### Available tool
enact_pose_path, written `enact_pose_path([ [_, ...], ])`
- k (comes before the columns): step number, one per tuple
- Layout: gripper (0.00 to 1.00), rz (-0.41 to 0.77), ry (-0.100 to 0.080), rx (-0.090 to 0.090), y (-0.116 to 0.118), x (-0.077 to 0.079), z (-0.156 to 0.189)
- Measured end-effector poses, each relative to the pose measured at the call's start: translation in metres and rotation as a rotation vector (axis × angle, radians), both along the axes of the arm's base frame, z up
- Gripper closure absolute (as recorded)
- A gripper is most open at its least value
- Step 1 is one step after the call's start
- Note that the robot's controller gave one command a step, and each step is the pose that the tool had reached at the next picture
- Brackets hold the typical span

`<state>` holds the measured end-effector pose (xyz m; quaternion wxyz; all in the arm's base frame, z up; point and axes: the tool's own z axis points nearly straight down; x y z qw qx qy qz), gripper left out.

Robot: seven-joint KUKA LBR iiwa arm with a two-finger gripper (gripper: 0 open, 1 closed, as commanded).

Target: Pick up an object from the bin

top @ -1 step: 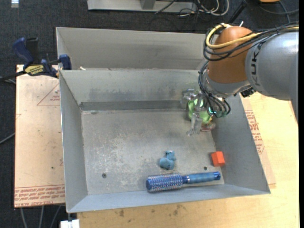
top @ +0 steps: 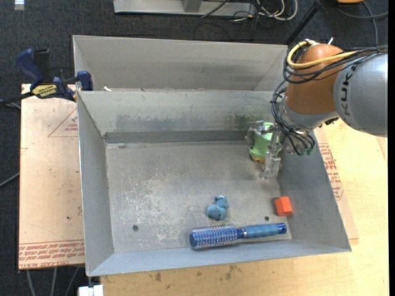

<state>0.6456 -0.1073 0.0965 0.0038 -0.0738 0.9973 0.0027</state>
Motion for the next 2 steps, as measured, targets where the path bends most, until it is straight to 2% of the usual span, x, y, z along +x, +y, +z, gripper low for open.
enact_pose_path([
  [1, 1.0, 0.004, -0.006, 0.007, 0.0057, 0.0028, 0.0038],
  [2, 0.0, 0.002, 0.0, -0.002, 0.0002, 0.0001, 0.0001],
])
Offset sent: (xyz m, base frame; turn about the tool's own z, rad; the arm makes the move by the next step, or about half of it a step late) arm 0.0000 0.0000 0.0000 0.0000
